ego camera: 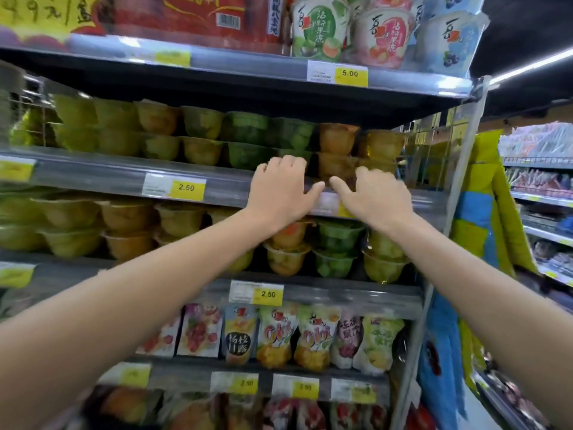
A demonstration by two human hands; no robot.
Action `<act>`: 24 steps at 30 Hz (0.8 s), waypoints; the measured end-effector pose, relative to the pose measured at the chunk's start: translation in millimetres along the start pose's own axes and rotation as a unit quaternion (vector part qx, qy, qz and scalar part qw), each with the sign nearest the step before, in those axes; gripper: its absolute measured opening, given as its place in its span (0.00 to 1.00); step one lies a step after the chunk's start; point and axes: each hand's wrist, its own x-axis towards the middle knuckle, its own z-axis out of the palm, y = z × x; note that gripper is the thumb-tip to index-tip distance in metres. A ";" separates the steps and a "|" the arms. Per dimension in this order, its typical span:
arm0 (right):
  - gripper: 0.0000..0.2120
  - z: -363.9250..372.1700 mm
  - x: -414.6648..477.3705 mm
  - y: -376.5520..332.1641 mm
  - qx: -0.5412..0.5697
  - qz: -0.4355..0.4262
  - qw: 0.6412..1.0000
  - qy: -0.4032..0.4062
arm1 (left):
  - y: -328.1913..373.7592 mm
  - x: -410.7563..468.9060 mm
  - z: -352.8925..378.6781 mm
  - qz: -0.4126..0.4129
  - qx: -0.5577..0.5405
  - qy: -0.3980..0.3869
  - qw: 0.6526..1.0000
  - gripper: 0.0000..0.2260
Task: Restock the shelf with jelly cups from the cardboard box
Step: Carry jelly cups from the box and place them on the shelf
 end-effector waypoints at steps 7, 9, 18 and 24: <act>0.28 23.8 -69.3 -54.9 -0.028 -0.104 0.994 0.016 | -57.6 -85.2 -4.3 0.018 0.045 -0.027 0.998 0.30; 0.26 27.8 -89.4 -68.3 -0.007 -0.122 0.992 -0.009 | -65.9 -110.8 -10.4 0.031 0.049 -0.058 0.997 0.29; 0.22 39.5 -187.7 -102.0 0.077 -0.205 0.967 -0.128 | -77.8 -223.4 -59.3 0.008 0.057 -0.241 0.969 0.28; 0.23 37.7 -281.6 -113.3 0.118 -0.225 0.931 -0.262 | -63.9 -318.5 -103.0 -0.044 0.090 -0.341 0.935 0.29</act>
